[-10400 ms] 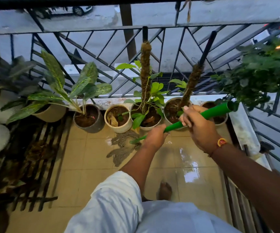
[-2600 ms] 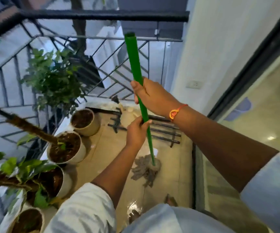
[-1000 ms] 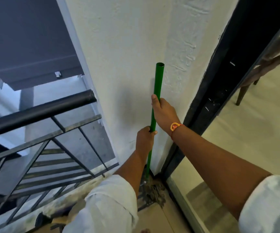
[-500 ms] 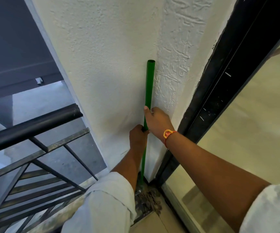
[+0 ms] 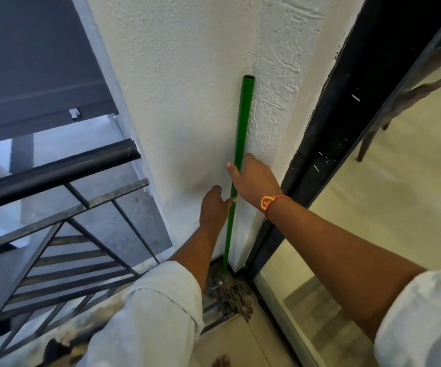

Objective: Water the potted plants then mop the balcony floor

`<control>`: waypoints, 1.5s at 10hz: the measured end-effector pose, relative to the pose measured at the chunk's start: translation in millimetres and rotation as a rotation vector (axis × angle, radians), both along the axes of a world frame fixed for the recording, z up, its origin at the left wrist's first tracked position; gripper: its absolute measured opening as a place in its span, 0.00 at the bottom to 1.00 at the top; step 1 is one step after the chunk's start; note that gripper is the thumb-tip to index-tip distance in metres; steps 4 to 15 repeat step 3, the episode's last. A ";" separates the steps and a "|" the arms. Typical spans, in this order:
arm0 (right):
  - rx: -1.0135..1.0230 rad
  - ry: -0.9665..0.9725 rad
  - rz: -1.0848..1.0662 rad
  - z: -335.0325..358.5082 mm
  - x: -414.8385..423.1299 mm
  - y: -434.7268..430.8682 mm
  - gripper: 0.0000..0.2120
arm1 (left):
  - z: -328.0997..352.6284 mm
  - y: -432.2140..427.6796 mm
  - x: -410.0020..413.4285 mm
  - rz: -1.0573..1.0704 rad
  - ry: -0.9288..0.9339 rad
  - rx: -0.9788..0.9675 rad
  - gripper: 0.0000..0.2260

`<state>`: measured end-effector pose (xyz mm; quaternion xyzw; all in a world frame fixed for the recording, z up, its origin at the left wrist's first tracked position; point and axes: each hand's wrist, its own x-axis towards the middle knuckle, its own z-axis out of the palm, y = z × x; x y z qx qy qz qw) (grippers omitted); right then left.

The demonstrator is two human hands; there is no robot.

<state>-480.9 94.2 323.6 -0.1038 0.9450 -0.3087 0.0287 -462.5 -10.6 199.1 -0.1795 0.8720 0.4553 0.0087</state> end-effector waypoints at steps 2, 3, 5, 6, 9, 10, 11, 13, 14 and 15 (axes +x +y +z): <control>0.182 0.082 0.123 -1.9 33.1 12.0 0.39 | 12.2 -11.2 79.5 -0.094 -0.050 -0.349 0.36; 0.282 0.132 0.189 -2.0 49.2 17.8 0.41 | 13.7 -8.9 112.8 -0.112 -0.087 -0.519 0.39; 0.282 0.132 0.189 -2.0 49.2 17.8 0.41 | 13.7 -8.9 112.8 -0.112 -0.087 -0.519 0.39; 0.282 0.132 0.189 -2.0 49.2 17.8 0.41 | 13.7 -8.9 112.8 -0.112 -0.087 -0.519 0.39; 0.282 0.132 0.189 -2.0 49.2 17.8 0.41 | 13.7 -8.9 112.8 -0.112 -0.087 -0.519 0.39; 0.282 0.132 0.189 -2.0 49.2 17.8 0.41 | 13.7 -8.9 112.8 -0.112 -0.087 -0.519 0.39; 0.282 0.132 0.189 -2.0 49.2 17.8 0.41 | 13.7 -8.9 112.8 -0.112 -0.087 -0.519 0.39; 0.282 0.132 0.189 -2.0 49.2 17.8 0.41 | 13.7 -8.9 112.8 -0.112 -0.087 -0.519 0.39; 0.282 0.132 0.189 -2.0 49.2 17.8 0.41 | 13.7 -8.9 112.8 -0.112 -0.087 -0.519 0.39; 0.282 0.132 0.189 -2.0 49.2 17.8 0.41 | 13.7 -8.9 112.8 -0.112 -0.087 -0.519 0.39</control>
